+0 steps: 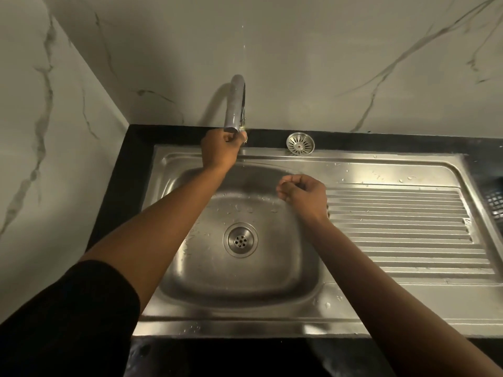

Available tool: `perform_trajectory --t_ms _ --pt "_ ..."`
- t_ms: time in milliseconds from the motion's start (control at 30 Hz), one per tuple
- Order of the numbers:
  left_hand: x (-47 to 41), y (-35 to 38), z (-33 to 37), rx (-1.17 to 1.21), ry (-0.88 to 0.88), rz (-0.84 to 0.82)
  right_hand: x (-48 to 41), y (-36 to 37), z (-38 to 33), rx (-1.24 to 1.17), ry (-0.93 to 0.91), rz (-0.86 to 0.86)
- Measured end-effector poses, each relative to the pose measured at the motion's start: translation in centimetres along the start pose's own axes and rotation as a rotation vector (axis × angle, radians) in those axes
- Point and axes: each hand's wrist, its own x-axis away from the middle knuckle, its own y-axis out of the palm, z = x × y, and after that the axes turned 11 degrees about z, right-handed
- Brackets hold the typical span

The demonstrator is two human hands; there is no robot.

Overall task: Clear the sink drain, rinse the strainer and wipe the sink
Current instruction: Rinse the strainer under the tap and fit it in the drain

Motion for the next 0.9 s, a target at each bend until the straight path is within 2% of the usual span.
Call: perform_trajectory --t_ms 233,400,633,733,833,900 --pt "-1.8 0.5 -1.6 -0.014 -0.023 -0.010 -5.6 1.4 -0.3 0.025 0.081 0.214" --pt "-2.4 -0.2 -2.8 0.243 -0.210 -0.125 -9.7 2.3 -1.3 0.114 0.143 0.357" --pt "-1.8 -2.7 -4.4 0.235 -0.195 -0.151 -12.4 2.4 -2.8 0.099 0.294 0.354" --pt "-0.8 -4.0 -5.8 0.257 -0.228 -0.151 -13.1 1.9 -3.1 -0.018 0.356 0.248" --pt "0.5 -4.9 -6.7 0.303 -0.312 -0.149 -12.7 1.5 -3.4 -0.067 0.341 0.259" --pt "1.3 -5.1 -7.1 0.331 -0.351 -0.175 -11.4 1.6 -3.4 0.084 0.251 0.318"
